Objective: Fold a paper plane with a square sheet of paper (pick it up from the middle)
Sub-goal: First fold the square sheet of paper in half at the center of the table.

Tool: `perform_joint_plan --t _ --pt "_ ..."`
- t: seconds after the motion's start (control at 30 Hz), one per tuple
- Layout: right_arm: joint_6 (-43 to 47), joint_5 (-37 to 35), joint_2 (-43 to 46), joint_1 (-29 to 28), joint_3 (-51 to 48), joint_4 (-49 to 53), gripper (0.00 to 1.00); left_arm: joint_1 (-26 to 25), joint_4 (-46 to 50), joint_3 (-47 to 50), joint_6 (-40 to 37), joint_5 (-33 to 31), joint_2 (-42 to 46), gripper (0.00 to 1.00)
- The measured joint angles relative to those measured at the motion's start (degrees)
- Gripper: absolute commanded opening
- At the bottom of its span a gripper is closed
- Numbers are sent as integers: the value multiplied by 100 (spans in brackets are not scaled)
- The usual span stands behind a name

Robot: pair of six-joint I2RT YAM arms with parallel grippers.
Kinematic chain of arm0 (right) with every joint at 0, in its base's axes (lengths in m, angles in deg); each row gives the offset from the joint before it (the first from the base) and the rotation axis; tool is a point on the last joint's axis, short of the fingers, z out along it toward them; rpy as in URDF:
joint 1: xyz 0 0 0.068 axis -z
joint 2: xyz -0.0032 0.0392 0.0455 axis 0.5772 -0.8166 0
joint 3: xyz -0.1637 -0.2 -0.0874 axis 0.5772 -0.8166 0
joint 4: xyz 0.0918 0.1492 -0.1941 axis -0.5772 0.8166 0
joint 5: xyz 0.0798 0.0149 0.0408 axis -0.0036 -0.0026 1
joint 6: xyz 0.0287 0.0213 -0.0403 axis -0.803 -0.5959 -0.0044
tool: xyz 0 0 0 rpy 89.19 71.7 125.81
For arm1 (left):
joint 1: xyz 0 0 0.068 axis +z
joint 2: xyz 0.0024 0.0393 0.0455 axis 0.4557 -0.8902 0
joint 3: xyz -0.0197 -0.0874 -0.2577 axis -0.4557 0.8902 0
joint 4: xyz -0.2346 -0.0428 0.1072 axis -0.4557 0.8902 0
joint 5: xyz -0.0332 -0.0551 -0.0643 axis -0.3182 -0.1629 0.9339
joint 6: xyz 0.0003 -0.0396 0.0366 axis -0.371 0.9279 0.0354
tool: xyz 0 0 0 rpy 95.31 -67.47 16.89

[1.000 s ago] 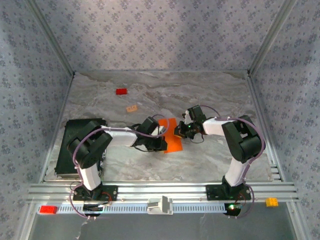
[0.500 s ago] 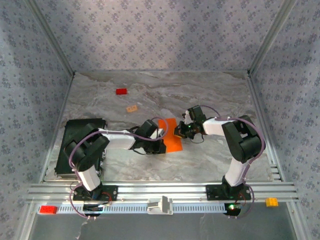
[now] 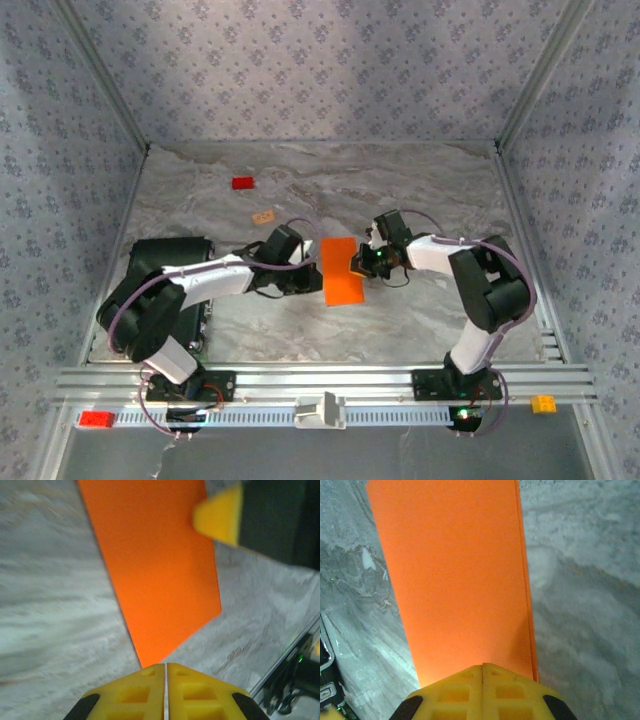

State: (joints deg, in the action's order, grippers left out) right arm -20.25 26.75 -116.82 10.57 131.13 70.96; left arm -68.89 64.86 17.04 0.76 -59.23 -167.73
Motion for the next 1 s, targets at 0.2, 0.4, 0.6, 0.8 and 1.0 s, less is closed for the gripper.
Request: perform_joint_plan --t 0.2,0.4,0.6,0.8,1.0 --pt "-55 -273 911 190 -243 326 7 501 -136 -693 144 271 -616 11" --pt "-249 -280 1248 256 -802 446 11 754 -208 -1696 142 564 -1497 12" --pt "-476 -271 1276 35 -999 452 18 918 -197 -2273 131 728 -2262 12" --pt "-656 -262 1294 -127 -1123 411 27 984 -151 -2739 4 761 -2767 12" --pt "-763 -258 1316 -210 -1244 358 31 1001 -120 -2848 -26 796 -3095 11"
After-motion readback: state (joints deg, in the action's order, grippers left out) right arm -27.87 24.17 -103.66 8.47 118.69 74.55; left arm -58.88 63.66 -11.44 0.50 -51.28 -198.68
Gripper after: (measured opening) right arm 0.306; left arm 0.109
